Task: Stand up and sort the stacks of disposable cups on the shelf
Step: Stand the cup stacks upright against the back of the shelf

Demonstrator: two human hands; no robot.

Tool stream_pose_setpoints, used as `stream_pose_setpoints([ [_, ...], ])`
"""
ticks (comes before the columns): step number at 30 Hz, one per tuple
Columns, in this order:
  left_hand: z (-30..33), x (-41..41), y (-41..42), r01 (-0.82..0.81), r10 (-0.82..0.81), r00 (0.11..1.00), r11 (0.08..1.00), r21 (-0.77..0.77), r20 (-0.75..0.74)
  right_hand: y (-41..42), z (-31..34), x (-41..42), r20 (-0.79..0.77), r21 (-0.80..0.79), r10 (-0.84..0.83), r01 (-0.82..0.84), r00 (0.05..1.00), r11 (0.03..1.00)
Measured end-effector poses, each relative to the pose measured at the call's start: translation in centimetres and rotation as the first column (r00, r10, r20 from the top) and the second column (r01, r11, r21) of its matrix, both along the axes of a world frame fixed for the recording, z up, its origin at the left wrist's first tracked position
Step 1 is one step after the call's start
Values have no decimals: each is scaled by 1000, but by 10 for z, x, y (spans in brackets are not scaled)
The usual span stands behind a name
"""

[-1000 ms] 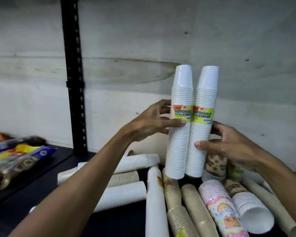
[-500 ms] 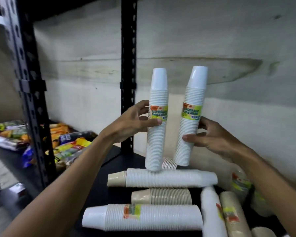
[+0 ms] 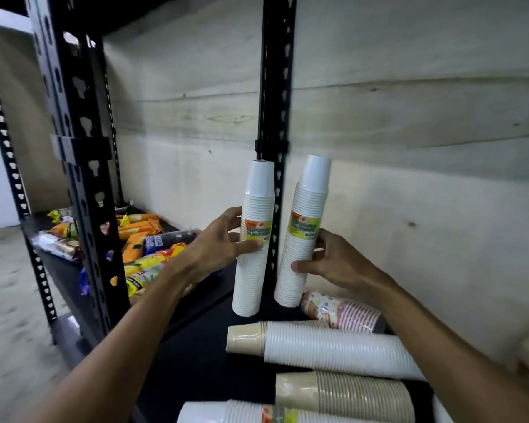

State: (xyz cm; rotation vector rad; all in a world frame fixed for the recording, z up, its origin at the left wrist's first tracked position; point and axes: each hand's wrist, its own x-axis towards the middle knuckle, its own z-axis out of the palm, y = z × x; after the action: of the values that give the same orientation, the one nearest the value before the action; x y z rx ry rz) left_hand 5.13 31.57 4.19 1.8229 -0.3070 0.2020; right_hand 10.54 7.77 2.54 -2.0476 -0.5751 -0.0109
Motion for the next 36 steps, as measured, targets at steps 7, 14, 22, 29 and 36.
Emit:
stream_pose_setpoints([
  [7,-19,10,2,-2,1,999,1000,-30,-40,13,-17,14,-5,-70,35,-35,999,997],
  [14,-31,12,7,0,-1,999,1000,-26,-39,20,-26,17,-58,-110,50,-56,997,992],
  [22,-35,11,8,-42,43,999,998,43,-19,22,-27,15,-88,-165,21,-36,996,986],
  [29,-34,6,8,-64,63,998,996,55,8,18,-20,5,-122,-168,-5,-15,993,986],
  [36,-9,-12,4,-218,201,965,972,85,170,-9,3,-21,-71,-232,-92,73,993,970],
])
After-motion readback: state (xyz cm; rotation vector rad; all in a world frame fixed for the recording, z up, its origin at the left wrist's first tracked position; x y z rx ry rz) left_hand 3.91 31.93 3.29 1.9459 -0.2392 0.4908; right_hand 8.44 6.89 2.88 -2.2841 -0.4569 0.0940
